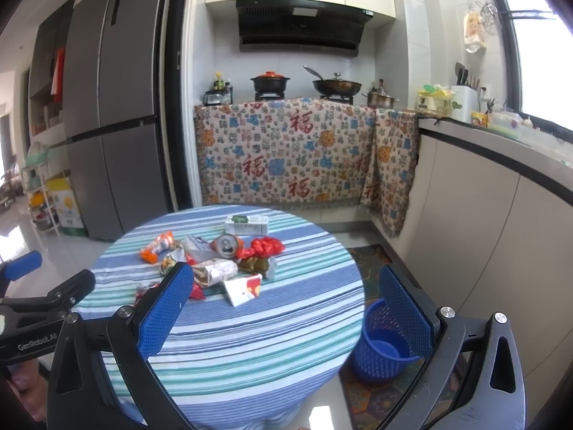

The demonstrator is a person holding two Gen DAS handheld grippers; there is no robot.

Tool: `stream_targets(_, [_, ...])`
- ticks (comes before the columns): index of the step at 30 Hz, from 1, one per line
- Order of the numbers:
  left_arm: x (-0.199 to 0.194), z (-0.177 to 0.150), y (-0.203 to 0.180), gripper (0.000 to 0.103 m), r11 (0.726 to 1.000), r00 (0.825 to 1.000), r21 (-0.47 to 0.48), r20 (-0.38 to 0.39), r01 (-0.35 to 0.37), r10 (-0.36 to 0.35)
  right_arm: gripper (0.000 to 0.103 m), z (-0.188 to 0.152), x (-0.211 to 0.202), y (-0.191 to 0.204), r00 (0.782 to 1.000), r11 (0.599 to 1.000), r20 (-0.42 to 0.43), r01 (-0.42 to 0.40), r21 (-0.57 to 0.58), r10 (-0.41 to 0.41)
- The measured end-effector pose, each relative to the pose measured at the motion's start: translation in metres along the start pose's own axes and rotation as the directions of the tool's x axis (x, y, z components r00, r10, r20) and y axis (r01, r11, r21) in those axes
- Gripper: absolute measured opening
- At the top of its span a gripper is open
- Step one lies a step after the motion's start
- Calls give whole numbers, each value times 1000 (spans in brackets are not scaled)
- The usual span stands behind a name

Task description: Collect trash

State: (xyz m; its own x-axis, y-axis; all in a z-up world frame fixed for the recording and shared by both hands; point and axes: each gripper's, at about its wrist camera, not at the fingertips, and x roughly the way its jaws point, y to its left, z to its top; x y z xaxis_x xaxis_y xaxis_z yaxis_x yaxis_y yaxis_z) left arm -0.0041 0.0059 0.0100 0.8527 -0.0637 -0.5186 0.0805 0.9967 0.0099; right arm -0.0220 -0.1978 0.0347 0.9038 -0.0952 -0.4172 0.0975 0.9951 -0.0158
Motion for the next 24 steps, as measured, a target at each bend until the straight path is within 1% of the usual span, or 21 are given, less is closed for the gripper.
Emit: stream_targets(24, [-1,0,-1,103,1000,1000,2,1,1,-1,103,0,-1,-1,1000,1000,2,0,1,0])
